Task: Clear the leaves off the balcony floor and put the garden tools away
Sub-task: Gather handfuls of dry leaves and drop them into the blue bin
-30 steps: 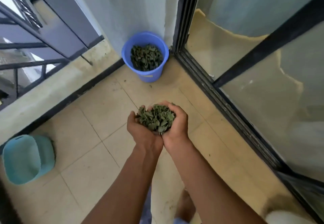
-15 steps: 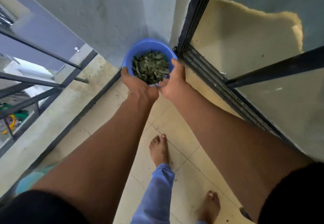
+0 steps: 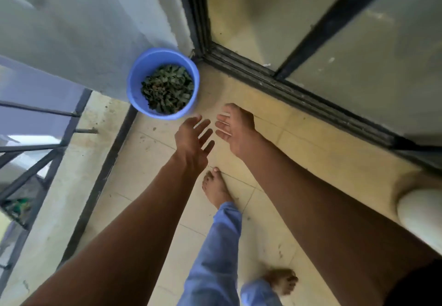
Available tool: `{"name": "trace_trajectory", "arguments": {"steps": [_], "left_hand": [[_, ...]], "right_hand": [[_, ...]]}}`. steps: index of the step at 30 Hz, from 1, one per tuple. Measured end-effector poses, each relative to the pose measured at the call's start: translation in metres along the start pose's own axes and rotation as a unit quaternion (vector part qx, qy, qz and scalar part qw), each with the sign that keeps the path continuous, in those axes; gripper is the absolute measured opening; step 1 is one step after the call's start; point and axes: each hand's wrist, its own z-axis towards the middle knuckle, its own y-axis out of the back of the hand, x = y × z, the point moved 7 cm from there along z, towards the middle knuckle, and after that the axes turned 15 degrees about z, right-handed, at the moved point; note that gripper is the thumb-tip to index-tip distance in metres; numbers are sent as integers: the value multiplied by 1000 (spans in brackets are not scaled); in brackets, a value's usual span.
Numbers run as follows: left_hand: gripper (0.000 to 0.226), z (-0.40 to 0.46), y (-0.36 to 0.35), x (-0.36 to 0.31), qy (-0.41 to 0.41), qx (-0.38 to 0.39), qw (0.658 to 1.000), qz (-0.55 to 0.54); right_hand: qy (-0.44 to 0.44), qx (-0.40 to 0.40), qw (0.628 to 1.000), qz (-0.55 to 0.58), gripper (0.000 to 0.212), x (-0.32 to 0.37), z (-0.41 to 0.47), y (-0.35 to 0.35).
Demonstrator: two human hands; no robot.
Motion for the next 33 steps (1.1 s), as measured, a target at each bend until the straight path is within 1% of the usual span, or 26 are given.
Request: {"name": "trace_trajectory", "arguments": {"steps": [2, 4, 7, 9, 11, 14, 18, 22, 25, 27, 29, 30, 31, 33], "left_hand": [[18, -20, -27, 44, 16, 22, 1000, 12], [19, -38, -55, 86, 22, 36, 999, 30], [24, -69, -98, 141, 17, 49, 993, 105], [26, -91, -128, 190, 20, 80, 979, 188], [22, -120, -159, 234, 20, 104, 958, 268], [24, -166, -206, 299, 20, 144, 932, 332], [28, -228, -267, 378, -1, 196, 869, 455], [26, -278, -330, 467, -35, 253, 787, 561], [23, -302, -365, 535, -64, 281, 721, 630], [20, -310, -384, 578, -78, 303, 666, 677], [16, -311, -399, 619, -79, 320, 615, 717], [17, -312, -407, 636, -77, 324, 595, 732], [20, -311, -414, 652, -77, 325, 579, 743], [23, -314, -432, 680, -78, 322, 565, 756]], "right_hand": [[25, -7, 1000, 14, 24, 4, -18, 46], [53, -23, 998, 28, 18, 5, -36, 100], [87, -59, 992, 66, 6, 1, -63, 193], [107, -90, 985, 104, 5, -4, -86, 263], [127, -118, 974, 144, 5, -10, -113, 335], [156, -164, 955, 193, 6, -25, -155, 442], [186, -238, 920, 250, 8, -62, -206, 575], [203, -292, 881, 313, 11, -107, -250, 679], [200, -339, 855, 337, 12, -147, -277, 741], [195, -364, 838, 357, 12, -171, -289, 776], [192, -389, 820, 372, 12, -191, -300, 809], [192, -401, 811, 379, 12, -199, -305, 824], [191, -411, 803, 387, 12, -205, -309, 838], [190, -423, 785, 411, 14, -211, -316, 868]]}}
